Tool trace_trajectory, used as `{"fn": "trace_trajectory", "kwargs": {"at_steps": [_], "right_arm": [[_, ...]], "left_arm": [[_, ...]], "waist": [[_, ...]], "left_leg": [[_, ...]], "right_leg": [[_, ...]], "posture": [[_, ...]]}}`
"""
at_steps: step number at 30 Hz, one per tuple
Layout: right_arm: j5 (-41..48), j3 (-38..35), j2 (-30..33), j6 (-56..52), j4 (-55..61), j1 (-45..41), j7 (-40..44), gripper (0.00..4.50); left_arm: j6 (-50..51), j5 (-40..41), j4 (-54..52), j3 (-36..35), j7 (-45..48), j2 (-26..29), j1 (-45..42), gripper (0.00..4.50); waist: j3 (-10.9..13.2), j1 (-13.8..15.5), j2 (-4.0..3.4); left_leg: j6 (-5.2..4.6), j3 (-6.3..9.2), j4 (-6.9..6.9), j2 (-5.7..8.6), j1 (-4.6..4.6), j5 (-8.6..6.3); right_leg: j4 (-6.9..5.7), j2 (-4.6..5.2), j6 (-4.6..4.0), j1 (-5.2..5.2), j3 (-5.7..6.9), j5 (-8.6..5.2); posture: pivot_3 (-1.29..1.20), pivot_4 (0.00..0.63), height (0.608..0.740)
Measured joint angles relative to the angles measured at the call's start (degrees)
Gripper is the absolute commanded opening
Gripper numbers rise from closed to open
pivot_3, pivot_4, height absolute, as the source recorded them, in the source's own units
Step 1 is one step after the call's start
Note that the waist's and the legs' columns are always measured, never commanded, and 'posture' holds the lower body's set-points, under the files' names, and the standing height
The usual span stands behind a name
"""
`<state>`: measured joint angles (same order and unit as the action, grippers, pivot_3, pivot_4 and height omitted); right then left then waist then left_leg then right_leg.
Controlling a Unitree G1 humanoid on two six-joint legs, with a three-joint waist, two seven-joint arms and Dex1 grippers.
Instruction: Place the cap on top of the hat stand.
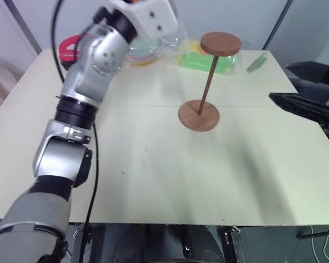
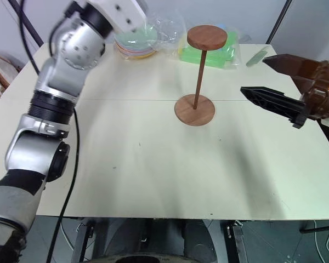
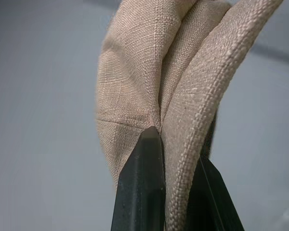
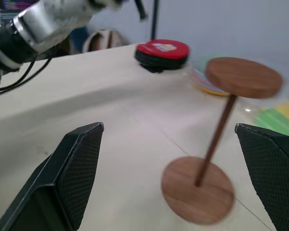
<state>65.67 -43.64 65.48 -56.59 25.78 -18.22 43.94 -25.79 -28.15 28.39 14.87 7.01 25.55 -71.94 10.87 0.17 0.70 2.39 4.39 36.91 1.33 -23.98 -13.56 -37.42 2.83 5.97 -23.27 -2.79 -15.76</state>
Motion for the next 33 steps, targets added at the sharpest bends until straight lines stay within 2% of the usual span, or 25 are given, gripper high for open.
{"fn": "trace_trajectory", "kwargs": {"at_steps": [6, 14, 17, 24, 29, 33], "right_arm": [[2.77, -6.04, -0.28, -2.35, 4.15, 4.56, -2.71, 4.5], [5.11, -3.97, -1.77, -1.67, 5.52, 5.71, -6.63, 4.5], [5.27, -2.45, -1.75, -0.62, 5.54, 5.66, -7.04, 4.5], [-6.11, 5.61, -0.73, 4.83, 9.43, 9.89, -5.4, 4.5], [-17.24, 12.68, -0.74, 10.15, 12.95, 12.91, -6.02, 4.5], [-27.48, 21.5, -2.18, 15.66, 16.59, 15.33, -8.5, 4.5]], "left_arm": [[-8.32, -2.67, -2.12, 4.08, 2.05, 1.92, 8.53, 0.07], [-13.03, -9.19, -3.4, 7.09, 0.67, 2.35, 12.09, 0.07], [-13.74, -11.44, -1.86, 7.84, -1.28, 1.28, 12.09, 1.06], [-15.1, -11.08, -3.06, 7.9, -0.44, 2.38, 15.29, 4.45], [-14.38, -4.89, -8.7, 6.02, 5.61, 6.48, 22.02, 4.45], [-12.36, 7.94, -16.85, 3.18, 16.31, 14.05, 30.61, 4.45]], "waist": [[-0.01, -0.79, -0.02], [0.0, -0.35, 0.0], [0.0, -0.3, 0.0], [-0.01, -0.84, -0.02], [-0.01, -0.82, -0.02], [-0.03, -1.09, -0.06]], "left_leg": [[0.0, -0.04, 0.04, -0.06, 0.04, 0.0], [0.0, 0.01, 0.2, -0.02, -0.03, 0.0], [0.0, 0.02, 0.2, -0.01, -0.03, 0.0], [0.0, 0.01, 0.18, -0.03, 0.01, 0.0], [0.0, 0.01, 0.18, -0.12, 0.02, 0.0], [0.0, 0.0, 0.15, -0.22, 0.08, 0.0]], "right_leg": [[-0.09, -0.04, 0.0, 0.0, -0.06, 0.0], [-0.1, -0.01, 0.06, 0.05, -0.05, 0.04], [-0.1, -0.03, 0.07, 0.05, -0.05, 0.04], [-0.12, -0.05, 0.07, 0.04, -0.05, 0.04], [-0.15, -0.07, 0.06, 0.02, -0.05, 0.04], [-0.15, -0.05, 0.05, 0.03, -0.07, 0.03]], "posture": [[0.0, 0.15, 0.74], [0.0, 0.15, 0.74], [0.0, 0.15, 0.74], [0.0, 0.15, 0.74], [0.0, 0.15, 0.74], [0.0, 0.15, 0.74]]}}
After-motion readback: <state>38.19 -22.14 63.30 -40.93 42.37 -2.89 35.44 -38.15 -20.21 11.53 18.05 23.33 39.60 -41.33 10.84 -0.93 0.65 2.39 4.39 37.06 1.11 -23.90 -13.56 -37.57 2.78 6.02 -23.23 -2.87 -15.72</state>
